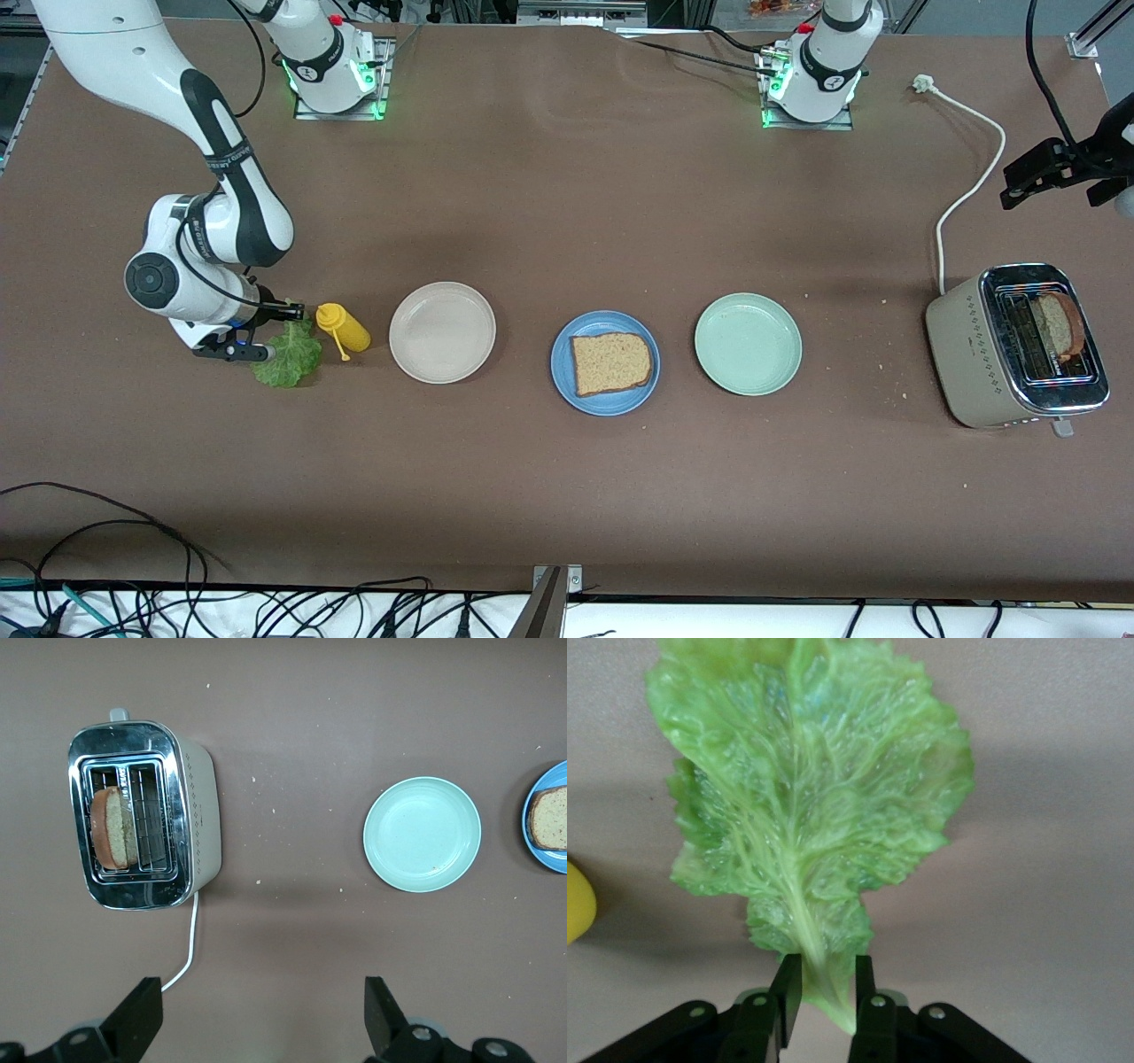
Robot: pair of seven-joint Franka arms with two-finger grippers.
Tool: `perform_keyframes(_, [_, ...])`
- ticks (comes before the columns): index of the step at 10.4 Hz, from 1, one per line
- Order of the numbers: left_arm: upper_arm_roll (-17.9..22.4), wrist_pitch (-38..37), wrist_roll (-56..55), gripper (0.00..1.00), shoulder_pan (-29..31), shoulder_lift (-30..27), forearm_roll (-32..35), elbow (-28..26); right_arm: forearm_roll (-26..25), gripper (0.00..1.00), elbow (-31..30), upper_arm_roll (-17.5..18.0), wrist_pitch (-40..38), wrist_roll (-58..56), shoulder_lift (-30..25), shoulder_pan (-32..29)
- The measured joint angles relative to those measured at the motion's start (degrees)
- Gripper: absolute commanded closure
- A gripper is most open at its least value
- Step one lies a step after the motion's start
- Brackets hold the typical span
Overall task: Make sandwich in blue plate with both arms
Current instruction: 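Lift the lettuce leaf with the right gripper toward the blue plate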
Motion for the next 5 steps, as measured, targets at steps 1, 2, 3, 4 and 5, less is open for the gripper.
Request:
perform_keyframes(1, [0.0, 0.0, 0.0, 0.0, 0.0, 0.0, 0.0, 0.0, 0.0, 1.0, 0.0, 0.0, 0.0, 0.0, 0.3, 0.0])
perform_keyframes(2, [0.0, 0.0, 0.0, 0.0, 0.0, 0.0, 0.0, 0.0, 0.0, 1.0, 0.0, 0.0, 0.0, 0.0, 0.4, 0.0])
perform_keyframes(3, [0.1, 0.0, 0.0, 0.0, 0.0, 0.0, 0.0, 0.0, 0.0, 1.0, 0.3, 0.0, 0.0, 0.0, 0.4, 0.0])
perform_keyframes(4, [0.1, 0.0, 0.0, 0.0, 0.0, 0.0, 0.0, 0.0, 0.0, 1.0, 0.9, 0.0, 0.0, -0.1, 0.3, 0.0])
perform_keyframes(5, [0.1, 0.0, 0.0, 0.0, 0.0, 0.0, 0.0, -0.1, 0.0, 1.0, 1.9, 0.0, -0.2, -0.2, 0.3, 0.0])
